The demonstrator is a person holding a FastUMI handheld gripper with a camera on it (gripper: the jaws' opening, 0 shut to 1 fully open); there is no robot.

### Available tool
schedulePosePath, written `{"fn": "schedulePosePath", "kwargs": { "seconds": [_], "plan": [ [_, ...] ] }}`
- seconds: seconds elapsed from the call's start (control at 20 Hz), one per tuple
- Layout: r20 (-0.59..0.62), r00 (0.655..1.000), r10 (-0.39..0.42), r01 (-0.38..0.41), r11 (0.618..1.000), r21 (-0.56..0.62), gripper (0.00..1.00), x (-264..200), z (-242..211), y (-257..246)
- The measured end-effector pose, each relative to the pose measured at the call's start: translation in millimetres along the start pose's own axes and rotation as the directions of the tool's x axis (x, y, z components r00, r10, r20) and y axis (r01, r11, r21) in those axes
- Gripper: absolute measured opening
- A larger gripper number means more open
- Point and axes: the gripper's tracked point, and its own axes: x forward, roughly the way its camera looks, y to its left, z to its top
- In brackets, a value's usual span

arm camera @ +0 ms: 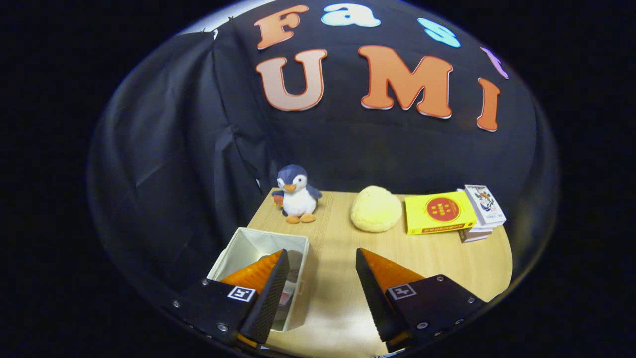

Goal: Open the storage box then place both shoes into the box .Put the left shoe in first, then the right shoe, with the right side of both shoes facing outward in a uniform manner.

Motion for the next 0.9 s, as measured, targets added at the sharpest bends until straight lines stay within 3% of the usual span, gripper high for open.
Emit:
{"fn": "schedulePosePath", "kwargs": {
  "seconds": [0.2, 0.35, 0.7, 0.9],
  "plan": [
    [0.114, 0.993, 0.014, -0.013, 1.0, -0.013, 0.87, -36, 26, -57],
    [0.214, 0.975, -0.052, 0.055, 0.999, -0.004, 0.91, -63, 46, -124],
    [0.43, 0.882, -0.193, 0.201, 0.979, 0.029, 0.92, -124, 80, -233],
    [0.52, 0.828, -0.211, 0.22, 0.974, 0.045, 0.92, -153, 87, -261]
  ]
}}
